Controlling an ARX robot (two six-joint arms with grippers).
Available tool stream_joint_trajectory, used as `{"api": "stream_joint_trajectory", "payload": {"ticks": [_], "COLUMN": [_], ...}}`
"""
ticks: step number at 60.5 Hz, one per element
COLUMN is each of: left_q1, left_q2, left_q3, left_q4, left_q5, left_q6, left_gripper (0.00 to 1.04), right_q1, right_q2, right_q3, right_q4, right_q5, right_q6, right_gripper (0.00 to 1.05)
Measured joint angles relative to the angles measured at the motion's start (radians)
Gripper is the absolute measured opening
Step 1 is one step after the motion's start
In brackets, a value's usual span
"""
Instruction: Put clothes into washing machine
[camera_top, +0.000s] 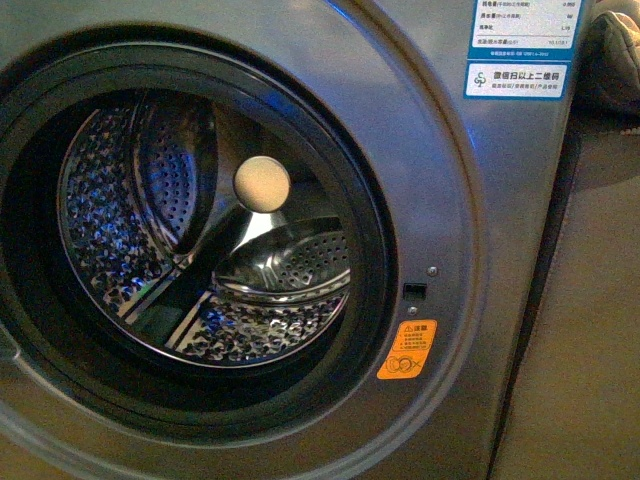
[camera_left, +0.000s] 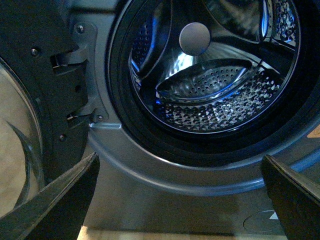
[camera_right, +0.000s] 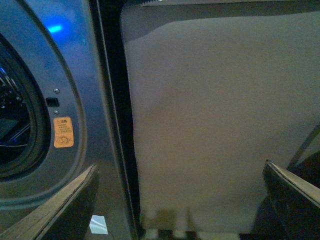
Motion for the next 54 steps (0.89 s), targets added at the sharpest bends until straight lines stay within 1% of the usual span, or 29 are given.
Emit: {"api": "stream_joint_trajectory", "payload": {"ticks": [38, 39, 40, 41, 43, 44, 46, 48, 51, 52, 54], "left_q1": [0.000, 0.000, 0.000, 0.000, 0.000, 0.000, 0.000, 0.000, 0.000, 0.000, 0.000], "left_q2": [0.000, 0.000, 0.000, 0.000, 0.000, 0.000, 0.000, 0.000, 0.000, 0.000, 0.000], "left_q3": [0.000, 0.000, 0.000, 0.000, 0.000, 0.000, 0.000, 0.000, 0.000, 0.000, 0.000], "left_q4": [0.000, 0.000, 0.000, 0.000, 0.000, 0.000, 0.000, 0.000, 0.000, 0.000, 0.000], "left_q5": [0.000, 0.000, 0.000, 0.000, 0.001, 0.002, 0.001, 0.000, 0.000, 0.000, 0.000], "left_q6": [0.000, 0.000, 0.000, 0.000, 0.000, 0.000, 0.000, 0.000, 0.000, 0.000, 0.000], "left_gripper": [0.98, 0.98, 0.98, 0.98, 0.98, 0.98, 0.98, 0.98, 0.98, 0.98, 0.98], "right_q1": [0.000, -0.004, -0.021, -0.066, -0.143, -0.163, -0.239, -0.308, -0.404, -0.418, -0.473], "right_q2": [0.000, 0.001, 0.012, 0.043, 0.101, 0.117, 0.187, 0.267, 0.397, 0.418, 0.504], "right_q3": [0.000, -0.002, -0.003, -0.007, -0.006, -0.005, -0.003, -0.003, -0.002, -0.002, 0.000], "right_q4": [0.000, 0.006, 0.042, 0.134, 0.272, 0.303, 0.426, 0.534, 0.691, 0.717, 0.816], "right_q5": [0.000, -0.019, -0.078, -0.200, -0.369, -0.407, -0.536, -0.642, -0.751, -0.764, -0.804], "right_q6": [0.000, 0.003, 0.008, 0.029, 0.054, 0.060, 0.083, 0.101, 0.137, 0.142, 0.162], "right_gripper": [0.97, 0.97, 0.97, 0.97, 0.97, 0.97, 0.97, 0.97, 0.97, 0.97, 0.97]}}
